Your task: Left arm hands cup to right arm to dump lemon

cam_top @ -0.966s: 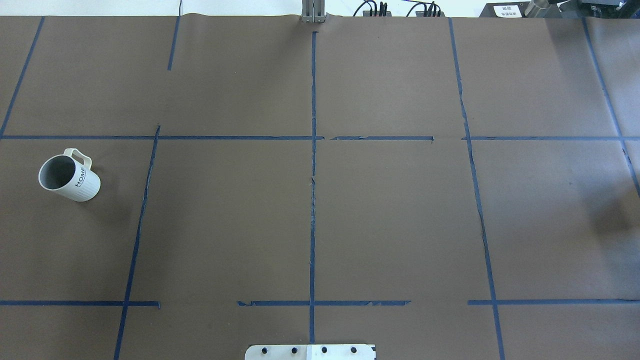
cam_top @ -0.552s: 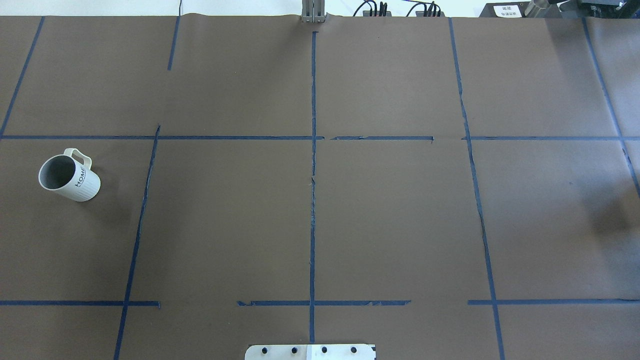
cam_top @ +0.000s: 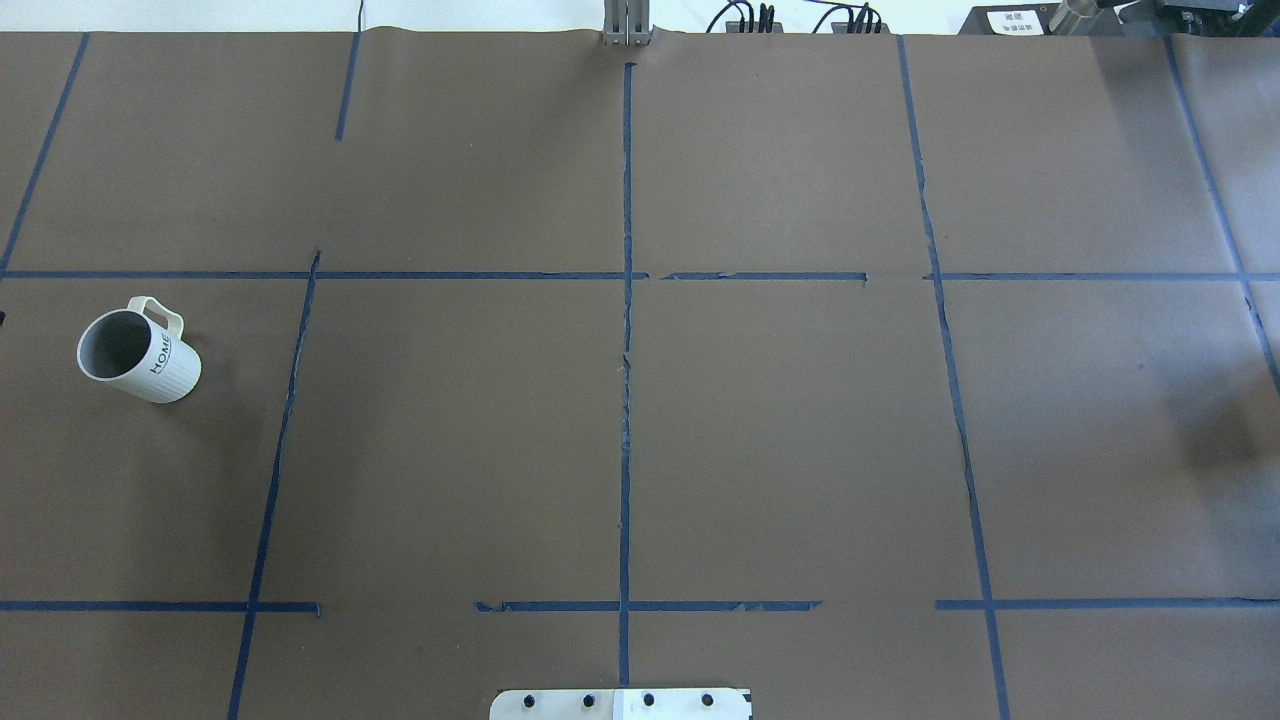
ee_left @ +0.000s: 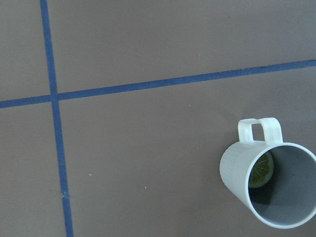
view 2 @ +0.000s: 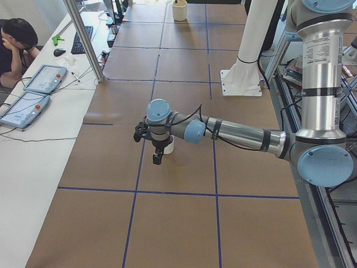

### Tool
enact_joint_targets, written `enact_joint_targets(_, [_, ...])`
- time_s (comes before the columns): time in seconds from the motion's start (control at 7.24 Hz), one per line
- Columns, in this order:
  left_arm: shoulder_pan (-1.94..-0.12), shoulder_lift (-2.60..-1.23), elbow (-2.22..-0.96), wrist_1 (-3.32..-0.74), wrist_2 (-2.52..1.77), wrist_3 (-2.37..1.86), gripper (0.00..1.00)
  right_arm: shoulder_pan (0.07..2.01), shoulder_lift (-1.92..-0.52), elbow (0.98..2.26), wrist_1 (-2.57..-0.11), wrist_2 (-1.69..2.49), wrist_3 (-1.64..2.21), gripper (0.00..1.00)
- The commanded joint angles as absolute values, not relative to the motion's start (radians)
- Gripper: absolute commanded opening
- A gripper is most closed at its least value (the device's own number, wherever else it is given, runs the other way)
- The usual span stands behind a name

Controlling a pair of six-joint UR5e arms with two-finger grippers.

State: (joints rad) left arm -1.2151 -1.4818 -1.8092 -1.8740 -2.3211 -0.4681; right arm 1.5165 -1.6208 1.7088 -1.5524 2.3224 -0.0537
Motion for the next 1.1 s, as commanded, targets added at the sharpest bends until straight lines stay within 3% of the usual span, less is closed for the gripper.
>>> enact_joint_targets(0.0, [-1.108,-1.482,-1.795,-2.003,-2.217,-0.679,1.0,1.517,-1.621,1.709,-1.552,2.322,-0.054,1.0])
enact_joint_targets(0.69, [-1.016,-1.512,-1.744,-2.008,-2.169,-0.716,0.97,1.517,-1.621,1.704,-1.552,2.322,-0.055,1.0])
enact_joint_targets(0.83, [-1.015,-1.54,-1.729,-2.008,-2.172,-0.783,0.63,1.516,-1.621,1.703,-1.552,2.322,-0.055,1.0])
enact_joint_targets(0.97, [-1.014,-1.555,-1.72,-2.013,-2.171,-0.846,0.21,1.516,-1.62,1.703,-1.552,2.322,-0.055,1.0])
